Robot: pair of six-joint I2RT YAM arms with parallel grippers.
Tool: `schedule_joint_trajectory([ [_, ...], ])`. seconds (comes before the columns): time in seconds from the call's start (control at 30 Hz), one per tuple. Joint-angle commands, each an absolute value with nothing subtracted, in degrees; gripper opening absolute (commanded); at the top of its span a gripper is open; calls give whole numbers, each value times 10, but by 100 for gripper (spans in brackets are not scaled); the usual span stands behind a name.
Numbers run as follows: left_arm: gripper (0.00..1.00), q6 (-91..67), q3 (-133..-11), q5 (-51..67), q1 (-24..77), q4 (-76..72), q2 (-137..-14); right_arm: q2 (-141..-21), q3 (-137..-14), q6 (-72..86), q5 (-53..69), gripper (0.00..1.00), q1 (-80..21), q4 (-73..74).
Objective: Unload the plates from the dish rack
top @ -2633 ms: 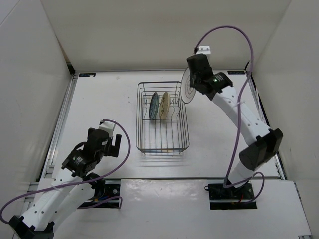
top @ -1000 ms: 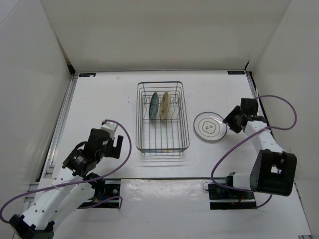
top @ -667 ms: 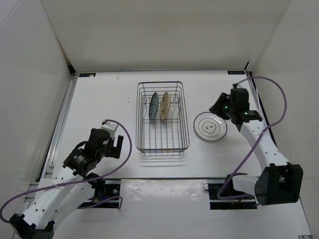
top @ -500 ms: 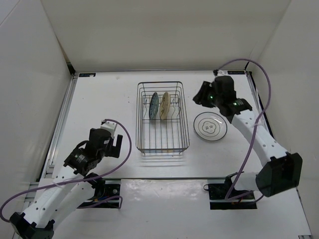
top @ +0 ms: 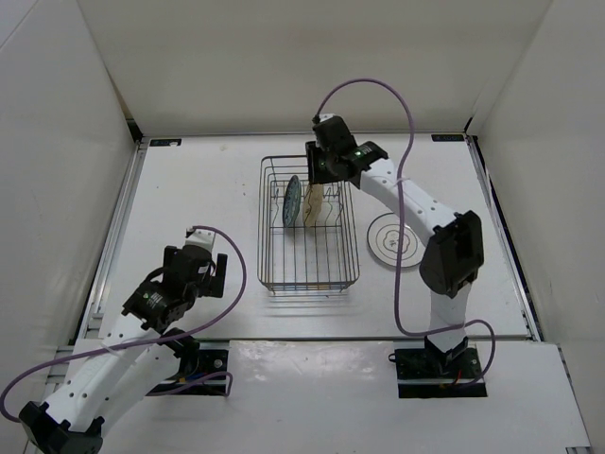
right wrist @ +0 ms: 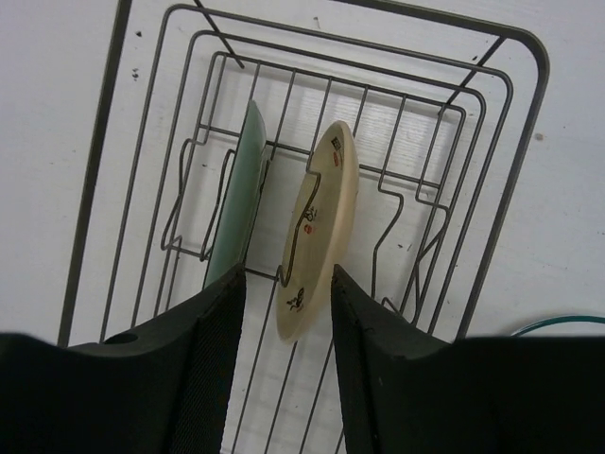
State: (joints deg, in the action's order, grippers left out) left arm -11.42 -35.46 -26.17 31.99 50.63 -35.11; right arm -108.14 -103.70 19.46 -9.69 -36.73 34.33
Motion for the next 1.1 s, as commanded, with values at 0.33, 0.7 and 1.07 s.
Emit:
schedule_joint_trajectory([
  [0.33, 99, -114, -353, -253, 319, 501, -343, -1150, -1084, 191, -199, 45, -401, 414],
  [0.7, 99, -114, -349, -251, 319, 498, -331, -1179, -1098, 209, -209, 28, -400, 417],
  [1.07, 99, -115, -350, -248, 317, 498, -328, -1187, -1148, 237, -243, 14, -402, 444],
])
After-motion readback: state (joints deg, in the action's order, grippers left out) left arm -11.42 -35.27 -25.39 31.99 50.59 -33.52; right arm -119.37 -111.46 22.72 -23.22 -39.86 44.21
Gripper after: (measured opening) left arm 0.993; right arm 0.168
